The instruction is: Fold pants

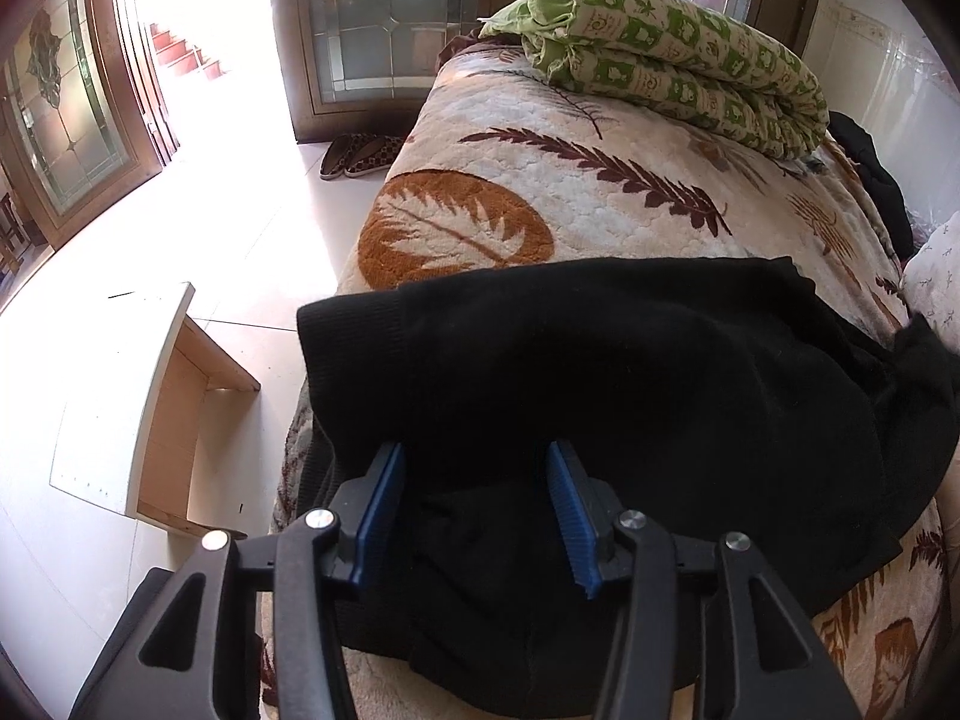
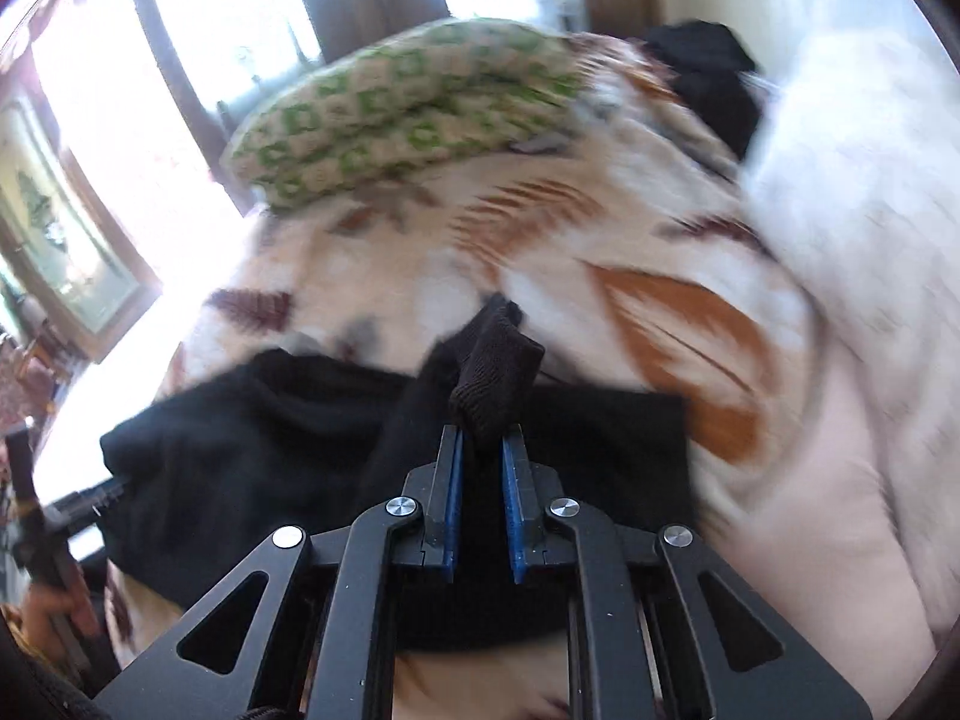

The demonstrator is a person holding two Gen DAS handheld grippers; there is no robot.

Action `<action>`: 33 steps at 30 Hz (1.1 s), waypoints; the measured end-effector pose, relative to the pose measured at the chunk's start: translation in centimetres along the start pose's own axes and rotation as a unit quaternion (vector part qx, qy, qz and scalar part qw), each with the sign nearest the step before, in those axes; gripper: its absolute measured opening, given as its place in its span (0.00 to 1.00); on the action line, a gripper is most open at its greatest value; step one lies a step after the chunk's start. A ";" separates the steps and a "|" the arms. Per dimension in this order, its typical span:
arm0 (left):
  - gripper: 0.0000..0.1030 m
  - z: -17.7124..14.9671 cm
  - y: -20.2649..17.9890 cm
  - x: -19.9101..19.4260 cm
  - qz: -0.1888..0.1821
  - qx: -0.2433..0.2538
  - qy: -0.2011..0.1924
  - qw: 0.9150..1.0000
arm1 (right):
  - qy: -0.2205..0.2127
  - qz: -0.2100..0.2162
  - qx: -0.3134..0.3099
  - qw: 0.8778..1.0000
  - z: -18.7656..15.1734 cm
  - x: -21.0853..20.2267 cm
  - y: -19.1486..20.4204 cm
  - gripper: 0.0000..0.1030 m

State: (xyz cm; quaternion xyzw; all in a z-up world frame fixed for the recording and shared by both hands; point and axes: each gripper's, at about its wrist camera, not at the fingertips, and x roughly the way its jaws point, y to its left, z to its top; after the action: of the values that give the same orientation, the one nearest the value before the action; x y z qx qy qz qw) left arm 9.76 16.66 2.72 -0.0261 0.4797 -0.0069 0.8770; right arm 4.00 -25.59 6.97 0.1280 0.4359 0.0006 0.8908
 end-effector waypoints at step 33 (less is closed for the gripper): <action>0.23 10.1 -19.1 6.8 -0.059 0.041 0.121 0.990 | 0.058 0.028 -0.015 0.998 3.6 6.3 -5.6 0.29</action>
State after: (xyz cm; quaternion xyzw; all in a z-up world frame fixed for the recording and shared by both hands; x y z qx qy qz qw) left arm 22.16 -2.23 3.40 -0.0173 0.5792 -0.0811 0.8109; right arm 10.08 -31.09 2.96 0.1267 0.4833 0.0400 0.8653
